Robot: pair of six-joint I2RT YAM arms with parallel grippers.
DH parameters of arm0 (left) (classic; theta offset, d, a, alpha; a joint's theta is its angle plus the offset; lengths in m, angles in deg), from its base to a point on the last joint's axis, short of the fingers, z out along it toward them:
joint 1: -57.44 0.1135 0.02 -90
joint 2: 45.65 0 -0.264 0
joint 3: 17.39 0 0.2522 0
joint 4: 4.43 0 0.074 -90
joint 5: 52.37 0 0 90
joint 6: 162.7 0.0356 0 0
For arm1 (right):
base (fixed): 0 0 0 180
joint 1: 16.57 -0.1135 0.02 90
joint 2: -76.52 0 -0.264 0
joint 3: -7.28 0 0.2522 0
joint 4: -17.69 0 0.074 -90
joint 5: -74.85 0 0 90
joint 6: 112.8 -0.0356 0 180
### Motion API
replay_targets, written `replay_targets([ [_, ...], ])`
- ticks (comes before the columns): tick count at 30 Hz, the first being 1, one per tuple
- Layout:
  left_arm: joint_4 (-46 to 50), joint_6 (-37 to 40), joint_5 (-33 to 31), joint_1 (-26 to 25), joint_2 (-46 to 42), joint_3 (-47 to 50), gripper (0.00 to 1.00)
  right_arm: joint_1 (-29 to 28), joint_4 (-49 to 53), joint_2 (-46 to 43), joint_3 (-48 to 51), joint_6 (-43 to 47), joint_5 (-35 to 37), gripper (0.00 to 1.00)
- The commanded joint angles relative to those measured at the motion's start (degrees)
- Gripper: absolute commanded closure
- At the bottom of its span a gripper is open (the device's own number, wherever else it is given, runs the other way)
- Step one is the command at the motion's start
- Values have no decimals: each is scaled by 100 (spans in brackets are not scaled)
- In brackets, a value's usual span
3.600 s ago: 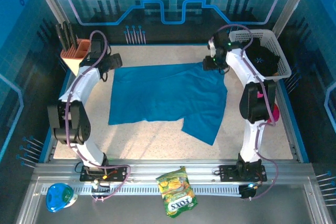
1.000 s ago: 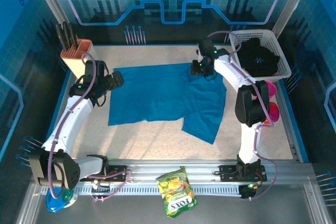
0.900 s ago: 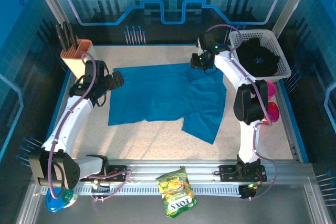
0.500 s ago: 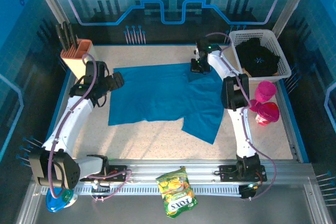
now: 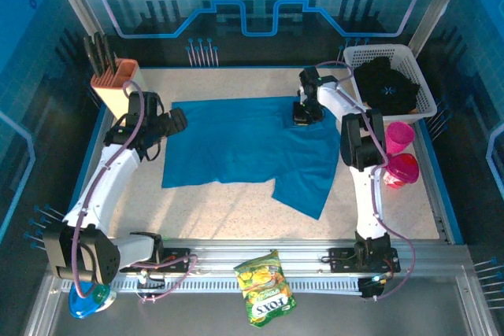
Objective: Fold and stack the t-shirts
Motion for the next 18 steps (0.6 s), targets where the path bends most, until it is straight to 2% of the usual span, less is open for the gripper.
replay_targets([
  [1, 71, -23, 45, -34, -203, 118, 10, 25, -19, -504, 300, -103, 8, 100],
  [9, 18, -61, 60, -34, -204, 210, 10, -62, -127, -982, 1049, -250, -81, 100],
  [18, 31, -75, 43, -34, -180, 243, 10, -116, -621, -1519, 2332, -674, -364, 100],
])
